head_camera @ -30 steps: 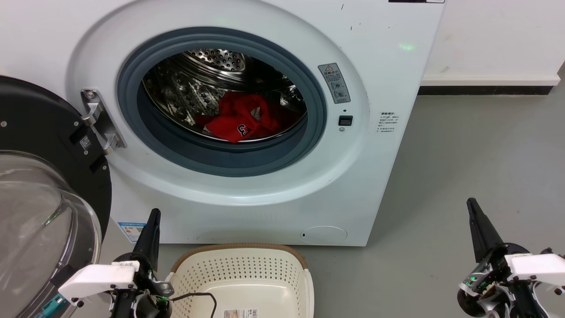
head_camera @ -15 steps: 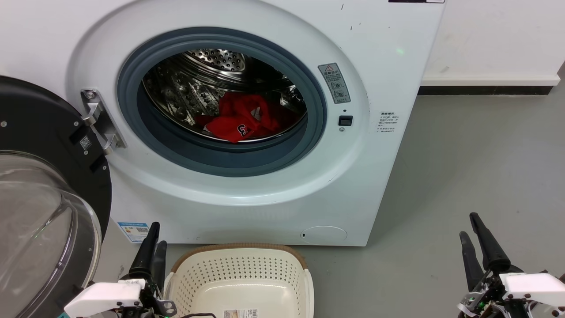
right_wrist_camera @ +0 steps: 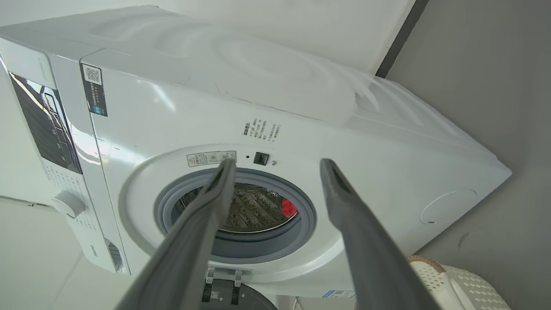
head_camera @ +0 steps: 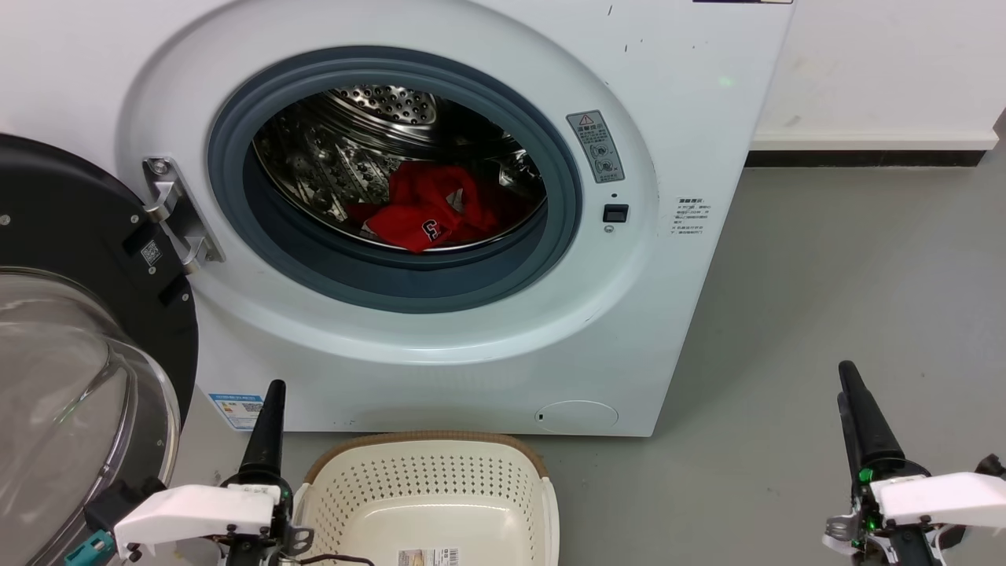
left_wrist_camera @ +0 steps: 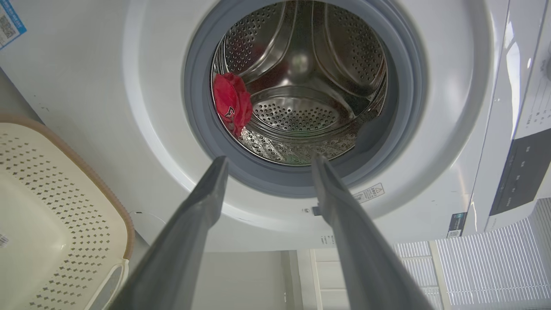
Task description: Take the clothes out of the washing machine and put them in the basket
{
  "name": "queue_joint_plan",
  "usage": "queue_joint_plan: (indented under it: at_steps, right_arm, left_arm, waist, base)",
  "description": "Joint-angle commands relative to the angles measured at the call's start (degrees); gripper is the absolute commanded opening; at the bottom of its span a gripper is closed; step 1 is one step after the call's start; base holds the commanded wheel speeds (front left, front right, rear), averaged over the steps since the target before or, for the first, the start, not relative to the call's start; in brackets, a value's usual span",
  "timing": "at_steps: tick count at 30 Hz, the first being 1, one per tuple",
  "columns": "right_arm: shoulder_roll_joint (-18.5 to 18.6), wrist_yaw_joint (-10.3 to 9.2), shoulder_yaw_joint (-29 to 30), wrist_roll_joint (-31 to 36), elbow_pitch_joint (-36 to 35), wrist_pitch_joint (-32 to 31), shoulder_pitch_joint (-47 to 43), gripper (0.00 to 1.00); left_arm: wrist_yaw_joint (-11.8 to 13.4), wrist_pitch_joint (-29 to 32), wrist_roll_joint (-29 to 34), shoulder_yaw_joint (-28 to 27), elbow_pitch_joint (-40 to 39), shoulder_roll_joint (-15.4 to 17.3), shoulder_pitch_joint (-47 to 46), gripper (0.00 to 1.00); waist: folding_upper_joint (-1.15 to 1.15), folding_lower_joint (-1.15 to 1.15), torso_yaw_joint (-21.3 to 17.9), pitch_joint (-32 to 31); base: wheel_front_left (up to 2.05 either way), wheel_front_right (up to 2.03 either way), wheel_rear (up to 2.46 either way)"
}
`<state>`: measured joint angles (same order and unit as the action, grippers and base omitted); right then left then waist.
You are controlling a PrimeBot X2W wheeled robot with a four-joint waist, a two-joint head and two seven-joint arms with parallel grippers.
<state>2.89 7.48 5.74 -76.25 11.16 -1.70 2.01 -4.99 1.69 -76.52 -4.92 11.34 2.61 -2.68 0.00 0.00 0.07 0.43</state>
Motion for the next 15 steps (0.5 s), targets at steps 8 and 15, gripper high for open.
queue_joint_plan:
  at_steps: [8, 15]
  right_arm:
    - [0.04, 0.00, -1.48, 12.69, -4.09, 2.26, -0.55, 1.00]
    - [0.04, 0.01, -2.29, 21.99, -6.17, 3.83, -1.54, 1.00]
  left_arm:
    - [2.19, -2.32, 11.13, 2.03, -3.08, 0.18, 0.14, 1.00]
    - [3.95, -3.86, 18.95, 3.54, -3.98, 0.20, 0.65, 1.00]
  waist:
    - [0.00, 0.00, 0.06, 0.12]
    - [0.00, 0.00, 0.09, 0.20]
  base:
    - [0.00, 0.00, 0.00]
    - [0.00, 0.00, 0.00]
